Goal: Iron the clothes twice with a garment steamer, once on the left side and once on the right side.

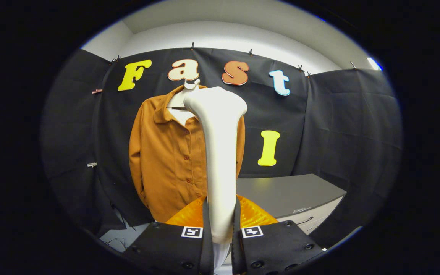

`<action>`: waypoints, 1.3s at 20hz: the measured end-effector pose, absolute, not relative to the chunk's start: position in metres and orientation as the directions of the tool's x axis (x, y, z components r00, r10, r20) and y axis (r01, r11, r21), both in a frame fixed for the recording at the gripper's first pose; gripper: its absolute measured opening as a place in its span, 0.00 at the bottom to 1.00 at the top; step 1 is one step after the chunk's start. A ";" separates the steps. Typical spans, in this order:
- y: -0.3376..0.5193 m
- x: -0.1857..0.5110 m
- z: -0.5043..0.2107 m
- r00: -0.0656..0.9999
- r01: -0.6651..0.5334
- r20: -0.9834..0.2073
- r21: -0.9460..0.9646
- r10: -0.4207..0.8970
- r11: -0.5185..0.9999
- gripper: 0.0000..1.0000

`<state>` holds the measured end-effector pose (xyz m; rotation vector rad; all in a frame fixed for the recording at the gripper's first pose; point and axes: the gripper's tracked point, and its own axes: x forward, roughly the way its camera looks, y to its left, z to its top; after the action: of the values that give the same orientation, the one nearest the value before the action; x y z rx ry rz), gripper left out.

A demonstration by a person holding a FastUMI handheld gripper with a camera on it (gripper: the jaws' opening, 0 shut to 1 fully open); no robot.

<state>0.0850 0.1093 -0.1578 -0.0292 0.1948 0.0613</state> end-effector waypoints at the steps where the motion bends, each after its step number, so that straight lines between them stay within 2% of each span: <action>1: 0.106 0.084 -0.150 0.981 -0.061 -0.183 -0.018 0.057 0.998 0.22; 11: 0.084 0.077 -0.098 0.993 -0.041 -0.106 0.018 0.043 0.999 0.22; 26: 0.071 0.078 -0.100 0.994 -0.023 -0.110 0.026 0.026 0.999 0.22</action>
<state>0.0781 0.0710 -0.1002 0.0251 0.1106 0.0242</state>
